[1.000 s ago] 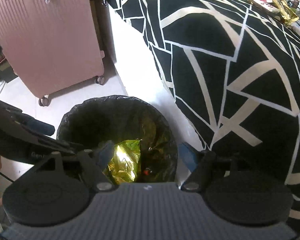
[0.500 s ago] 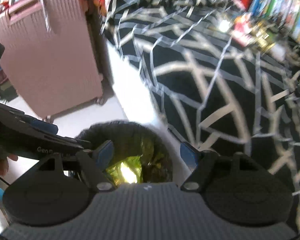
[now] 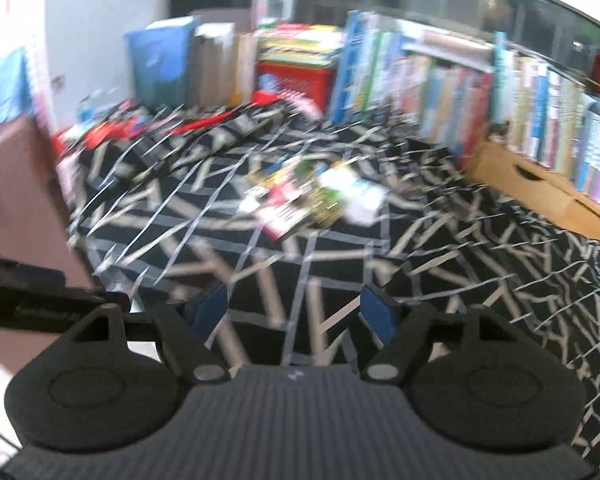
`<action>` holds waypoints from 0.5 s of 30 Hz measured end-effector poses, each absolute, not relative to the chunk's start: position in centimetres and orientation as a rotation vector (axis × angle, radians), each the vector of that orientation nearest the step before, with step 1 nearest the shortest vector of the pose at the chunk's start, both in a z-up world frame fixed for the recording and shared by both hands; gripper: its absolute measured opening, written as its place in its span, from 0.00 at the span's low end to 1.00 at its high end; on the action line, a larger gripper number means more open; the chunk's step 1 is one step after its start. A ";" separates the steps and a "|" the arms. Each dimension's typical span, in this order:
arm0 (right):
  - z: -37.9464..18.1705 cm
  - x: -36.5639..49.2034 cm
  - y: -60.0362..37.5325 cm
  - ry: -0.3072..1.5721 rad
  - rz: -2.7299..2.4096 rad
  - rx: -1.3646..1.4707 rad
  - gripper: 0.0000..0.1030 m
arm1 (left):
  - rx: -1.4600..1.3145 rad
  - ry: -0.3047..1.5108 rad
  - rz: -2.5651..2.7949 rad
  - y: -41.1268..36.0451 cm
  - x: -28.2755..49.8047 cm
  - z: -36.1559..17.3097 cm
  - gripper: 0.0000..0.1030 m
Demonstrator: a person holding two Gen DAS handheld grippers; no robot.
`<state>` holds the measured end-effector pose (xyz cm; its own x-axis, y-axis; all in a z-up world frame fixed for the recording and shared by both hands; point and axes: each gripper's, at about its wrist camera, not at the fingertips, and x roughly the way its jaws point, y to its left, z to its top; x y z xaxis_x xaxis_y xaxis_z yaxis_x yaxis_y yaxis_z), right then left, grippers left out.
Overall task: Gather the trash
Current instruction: 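Move both grippers back to the wrapper pile on the bed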
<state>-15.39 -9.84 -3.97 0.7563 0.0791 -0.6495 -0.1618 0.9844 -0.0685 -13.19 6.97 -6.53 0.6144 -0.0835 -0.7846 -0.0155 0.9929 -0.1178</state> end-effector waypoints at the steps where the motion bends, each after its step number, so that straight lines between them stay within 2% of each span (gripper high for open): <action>1: -3.7 -14.5 -10.6 0.697 0.110 -0.116 0.80 | -0.108 0.892 -0.049 6.1 -12.4 -6.1 0.73; 5: -4.1 -10.0 -13.0 0.719 0.040 -0.109 0.67 | -0.112 0.857 -0.091 3.2 -8.2 -5.3 0.73; 8: -4.6 -7.0 -15.0 0.734 0.013 -0.069 0.63 | -0.114 0.870 -0.100 1.4 -4.1 -5.7 0.72; 10: -4.9 -5.1 -16.1 0.739 0.011 -0.047 0.60 | -0.084 0.876 -0.105 0.0 -1.3 -6.3 0.66; 12: -5.5 -3.2 -17.2 0.744 0.022 -0.037 0.56 | -0.066 0.884 -0.118 -1.0 1.2 -7.3 0.64; 15: -6.4 -0.9 -19.0 0.755 0.053 -0.016 0.53 | -0.049 0.923 -0.154 -2.7 4.5 -9.2 0.50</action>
